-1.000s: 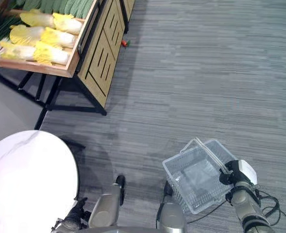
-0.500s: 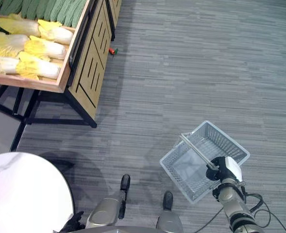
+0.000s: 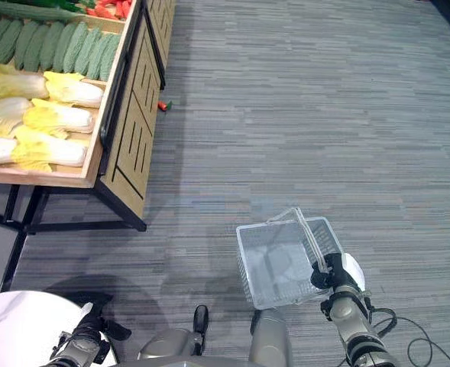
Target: Get the vegetables into the basket
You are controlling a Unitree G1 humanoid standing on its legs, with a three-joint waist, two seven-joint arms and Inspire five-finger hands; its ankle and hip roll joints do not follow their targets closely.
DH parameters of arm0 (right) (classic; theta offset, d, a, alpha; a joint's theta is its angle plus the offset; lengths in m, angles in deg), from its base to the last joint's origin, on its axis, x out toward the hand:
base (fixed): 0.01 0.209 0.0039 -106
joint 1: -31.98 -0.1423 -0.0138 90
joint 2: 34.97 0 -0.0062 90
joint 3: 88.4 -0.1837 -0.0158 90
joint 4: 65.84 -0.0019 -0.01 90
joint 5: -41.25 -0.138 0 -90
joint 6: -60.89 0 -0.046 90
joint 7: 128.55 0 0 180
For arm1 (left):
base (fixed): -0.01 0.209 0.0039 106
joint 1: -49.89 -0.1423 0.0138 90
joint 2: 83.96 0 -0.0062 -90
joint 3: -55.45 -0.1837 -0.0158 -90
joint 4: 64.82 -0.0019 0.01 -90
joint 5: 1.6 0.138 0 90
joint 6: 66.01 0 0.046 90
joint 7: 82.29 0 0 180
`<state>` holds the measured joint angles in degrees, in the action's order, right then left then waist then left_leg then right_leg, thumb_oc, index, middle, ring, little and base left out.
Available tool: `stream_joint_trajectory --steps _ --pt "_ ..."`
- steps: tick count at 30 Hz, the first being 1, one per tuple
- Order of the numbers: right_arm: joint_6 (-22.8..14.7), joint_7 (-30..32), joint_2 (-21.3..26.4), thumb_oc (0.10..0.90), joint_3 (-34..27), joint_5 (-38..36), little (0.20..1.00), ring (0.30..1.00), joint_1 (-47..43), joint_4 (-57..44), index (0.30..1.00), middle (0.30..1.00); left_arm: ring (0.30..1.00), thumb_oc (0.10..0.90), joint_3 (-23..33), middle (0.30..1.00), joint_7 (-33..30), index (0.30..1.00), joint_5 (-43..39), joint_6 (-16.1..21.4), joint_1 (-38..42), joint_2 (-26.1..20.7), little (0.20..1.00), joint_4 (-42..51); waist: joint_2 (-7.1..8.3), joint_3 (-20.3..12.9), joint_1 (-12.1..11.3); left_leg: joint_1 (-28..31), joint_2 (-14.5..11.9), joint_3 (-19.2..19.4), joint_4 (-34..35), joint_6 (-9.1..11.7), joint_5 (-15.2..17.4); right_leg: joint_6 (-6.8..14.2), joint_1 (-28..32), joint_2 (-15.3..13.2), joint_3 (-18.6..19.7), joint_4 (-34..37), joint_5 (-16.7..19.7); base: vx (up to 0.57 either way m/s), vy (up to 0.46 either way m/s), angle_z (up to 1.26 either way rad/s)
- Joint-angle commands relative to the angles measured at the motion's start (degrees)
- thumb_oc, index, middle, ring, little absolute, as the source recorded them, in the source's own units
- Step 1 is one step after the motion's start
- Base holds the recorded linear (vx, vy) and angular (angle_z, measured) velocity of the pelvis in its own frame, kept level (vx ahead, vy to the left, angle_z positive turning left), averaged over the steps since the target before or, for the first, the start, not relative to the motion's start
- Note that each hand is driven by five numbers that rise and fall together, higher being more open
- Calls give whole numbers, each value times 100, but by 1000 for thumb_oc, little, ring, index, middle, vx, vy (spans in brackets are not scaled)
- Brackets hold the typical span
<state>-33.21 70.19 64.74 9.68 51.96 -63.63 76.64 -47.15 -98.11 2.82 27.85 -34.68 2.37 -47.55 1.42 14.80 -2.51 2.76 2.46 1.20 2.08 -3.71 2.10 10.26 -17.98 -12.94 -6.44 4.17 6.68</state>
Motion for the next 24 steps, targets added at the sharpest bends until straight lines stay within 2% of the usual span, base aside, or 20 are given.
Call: stream_joint_trajectory --steps 1,3,5,8,11,13,14,16,18,20,22,24 --pt "-151 364 624 400 -288 -105 300 300 -103 -514 300 300 1000 900 164 1000 -83 1000 28 54 -66 -34 1000 47 4 110 96 -170 -405 -745 -445 611 226 216 392 -3 278 -536 392 362 -216 42" --pt "-172 360 622 400 -287 -110 300 300 -48 -559 300 300 1000 900 159 1000 -97 1000 61 45 -102 67 1000 -85 1 39 103 -38 -524 -807 -405 677 260 166 448 83 159 -603 374 330 -234 72" --pt "-195 289 651 400 -253 -101 300 300 3 -562 300 300 1000 900 184 1000 -84 1000 103 17 -203 151 1000 -231 -65 -102 110 106 -788 -913 -377 783 125 42 470 297 -14 -802 160 335 -295 55" --pt "-238 312 791 400 -243 -109 300 300 35 -665 300 300 1000 900 161 1000 -63 1000 111 -29 -278 284 1000 -346 -157 -143 140 34 -1063 -1070 -658 925 -174 -139 504 488 -211 -1059 -158 268 -280 6" --pt "-274 388 954 400 -255 -127 300 300 23 -698 300 300 1000 900 69 1000 -45 1000 137 -61 -264 403 1000 -361 -189 -78 141 -197 -1095 -1061 -1146 984 -521 -284 655 552 -364 -1104 -339 190 -224 29" --pt "-276 419 1027 400 -272 -148 300 300 36 -686 300 300 1000 900 56 1000 -43 1000 122 -85 -284 477 1000 -357 -167 -28 116 -428 -1087 -878 -1592 1001 -737 -400 834 569 -491 -1058 -443 166 -241 43" --pt "-260 469 1054 400 -319 -193 300 300 56 -633 300 300 1000 900 39 1000 -82 1000 95 -104 -306 541 1000 -354 -147 36 51 -763 -1026 -602 -1695 977 -813 -449 1061 554 -653 -936 -523 163 -260 58" --pt "-264 500 1047 400 -326 -220 300 300 36 -552 300 300 1000 900 21 1000 -98 1000 102 -112 -320 567 1000 -354 -128 67 20 -942 -969 -495 -1669 970 -779 -433 1171 543 -715 -841 -523 91 -142 57" --pt "-262 532 1041 400 -412 -236 300 300 172 -777 300 300 1000 900 34 1000 -146 1000 131 -136 -368 630 1000 -380 -97 62 -2 -1290 -997 -50 -1113 942 -693 -379 1329 509 -892 -621 -554 110 -88 30" --pt "-265 580 996 400 -419 -243 300 300 216 -889 300 300 1000 900 88 1000 -162 1000 110 -165 -397 677 1000 -432 -126 62 -89 -1591 -1000 82 -709 958 -887 -350 1442 555 -977 -504 -584 143 -53 46" --pt "-258 591 965 400 -357 -222 300 300 156 -781 300 300 1000 900 46 1000 -149 1000 228 -181 -463 712 1000 -505 -168 3 -221 -1808 -925 68 -320 983 -1213 -336 1606 658 -950 -396 -646 272 -5 6" --pt "-300 578 928 400 -152 -93 300 300 38 -714 300 300 1000 900 97 1000 -122 1000 337 -205 -617 675 1000 -645 -190 -37 -515 -2007 -800 -369 143 1072 -1506 -387 2039 863 -633 -428 -960 507 104 -23"
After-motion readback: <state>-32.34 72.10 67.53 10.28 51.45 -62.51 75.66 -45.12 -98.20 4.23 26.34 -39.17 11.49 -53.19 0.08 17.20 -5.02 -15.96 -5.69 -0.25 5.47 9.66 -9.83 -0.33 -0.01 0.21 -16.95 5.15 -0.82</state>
